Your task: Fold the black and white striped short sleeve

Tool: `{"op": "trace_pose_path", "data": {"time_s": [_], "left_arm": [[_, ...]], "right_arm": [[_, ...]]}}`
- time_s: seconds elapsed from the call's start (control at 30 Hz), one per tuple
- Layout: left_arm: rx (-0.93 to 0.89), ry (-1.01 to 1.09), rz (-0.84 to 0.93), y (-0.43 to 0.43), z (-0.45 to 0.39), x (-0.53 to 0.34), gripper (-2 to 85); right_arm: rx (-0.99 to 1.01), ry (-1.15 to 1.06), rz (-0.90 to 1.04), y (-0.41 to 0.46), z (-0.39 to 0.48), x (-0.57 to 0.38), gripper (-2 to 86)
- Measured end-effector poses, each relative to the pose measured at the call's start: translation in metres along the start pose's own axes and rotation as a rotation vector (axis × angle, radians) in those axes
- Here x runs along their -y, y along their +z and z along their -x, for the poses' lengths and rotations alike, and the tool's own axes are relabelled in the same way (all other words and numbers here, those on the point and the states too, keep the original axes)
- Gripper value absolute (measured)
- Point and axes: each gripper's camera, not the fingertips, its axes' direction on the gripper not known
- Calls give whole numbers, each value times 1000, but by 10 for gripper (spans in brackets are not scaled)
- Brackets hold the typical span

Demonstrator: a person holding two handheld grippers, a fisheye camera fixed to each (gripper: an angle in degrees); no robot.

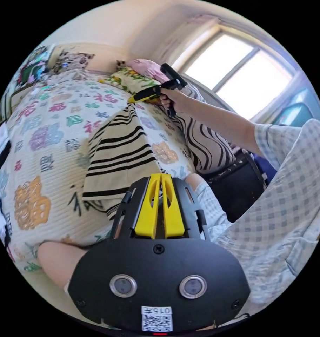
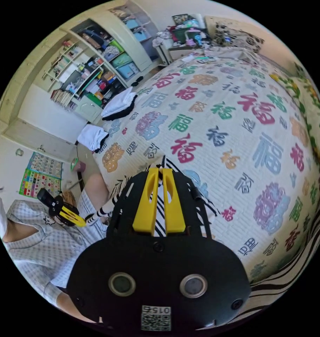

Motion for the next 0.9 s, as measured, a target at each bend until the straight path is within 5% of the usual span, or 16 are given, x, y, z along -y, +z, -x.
{"op": "trace_pose_path", "data": {"time_s": [0.27, 0.5, 0.6, 0.7, 0.9], "left_arm": [[58, 180, 256, 237, -100, 39, -8], [83, 279, 377, 338, -125, 33, 15], [-17, 290, 459, 357, -129, 25, 51], [-91, 307, 355, 307, -127, 12, 56], [146, 12, 223, 201, -14, -34, 60]], "right_arm": [[176, 278, -73, -6, -178, -105, 13], [230, 354, -165, -21, -211, -127, 50], [108, 386, -145, -46, -192, -144, 59], [-10, 261, -130, -80, -122, -163, 73], [-78, -59, -32, -58, 78, -174, 96]]}}
